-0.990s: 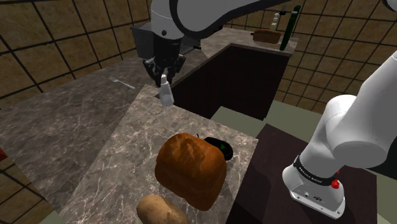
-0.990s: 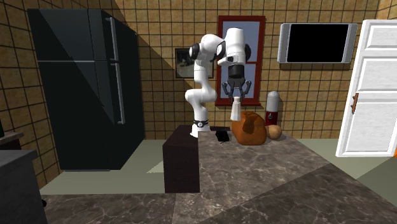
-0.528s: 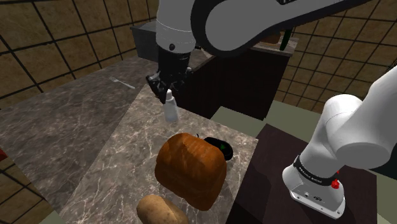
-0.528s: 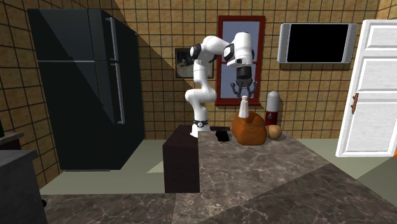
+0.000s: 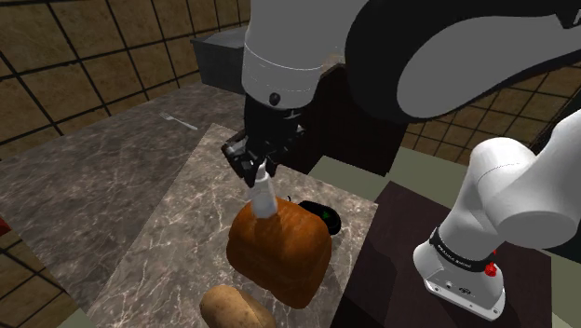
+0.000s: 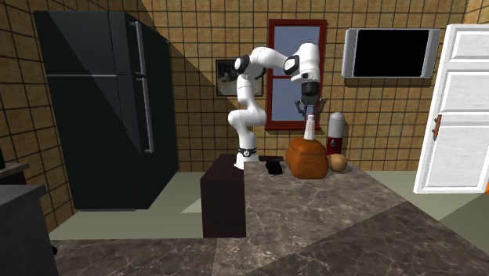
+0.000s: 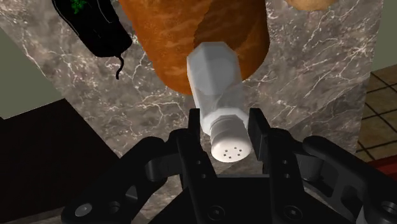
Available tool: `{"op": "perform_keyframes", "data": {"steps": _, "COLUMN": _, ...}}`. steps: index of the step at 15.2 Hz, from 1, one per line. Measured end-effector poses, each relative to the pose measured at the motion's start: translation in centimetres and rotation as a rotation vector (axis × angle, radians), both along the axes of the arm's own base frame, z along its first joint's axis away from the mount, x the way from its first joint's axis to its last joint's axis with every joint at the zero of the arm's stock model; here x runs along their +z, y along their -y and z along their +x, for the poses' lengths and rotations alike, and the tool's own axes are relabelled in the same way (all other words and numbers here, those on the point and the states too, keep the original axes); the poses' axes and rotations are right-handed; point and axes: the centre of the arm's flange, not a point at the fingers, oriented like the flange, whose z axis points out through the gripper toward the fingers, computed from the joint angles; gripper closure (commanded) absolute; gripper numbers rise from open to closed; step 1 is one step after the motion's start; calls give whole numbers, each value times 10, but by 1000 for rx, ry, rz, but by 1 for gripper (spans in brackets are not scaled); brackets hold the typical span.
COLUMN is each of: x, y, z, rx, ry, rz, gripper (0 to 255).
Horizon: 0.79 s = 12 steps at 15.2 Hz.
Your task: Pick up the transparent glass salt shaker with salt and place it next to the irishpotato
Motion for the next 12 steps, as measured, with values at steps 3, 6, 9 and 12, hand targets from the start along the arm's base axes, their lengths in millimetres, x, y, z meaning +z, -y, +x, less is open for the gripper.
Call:
{"op": "perform_keyframes", "data": {"steps": 3, "x": 1, "y": -22, "z": -32, "rx": 0, "ry": 0, "rz": 0, "gripper": 255}}
{"op": "perform_keyframes", "data": {"steps": 6, "x": -1, "y": -43, "z": -67, "rx": 0, "ry": 0, "rz": 0, "gripper": 255}}
{"op": "perform_keyframes", "data": {"steps": 9, "x": 3, "y": -61, "z": -100, "rx": 0, "ry": 0, "rz": 0, "gripper": 255}}
{"op": "perform_keyframes", "data": {"steps": 12, "x": 1, "y": -84, "z": -133, "rx": 0, "ry": 0, "rz": 0, "gripper": 255}}
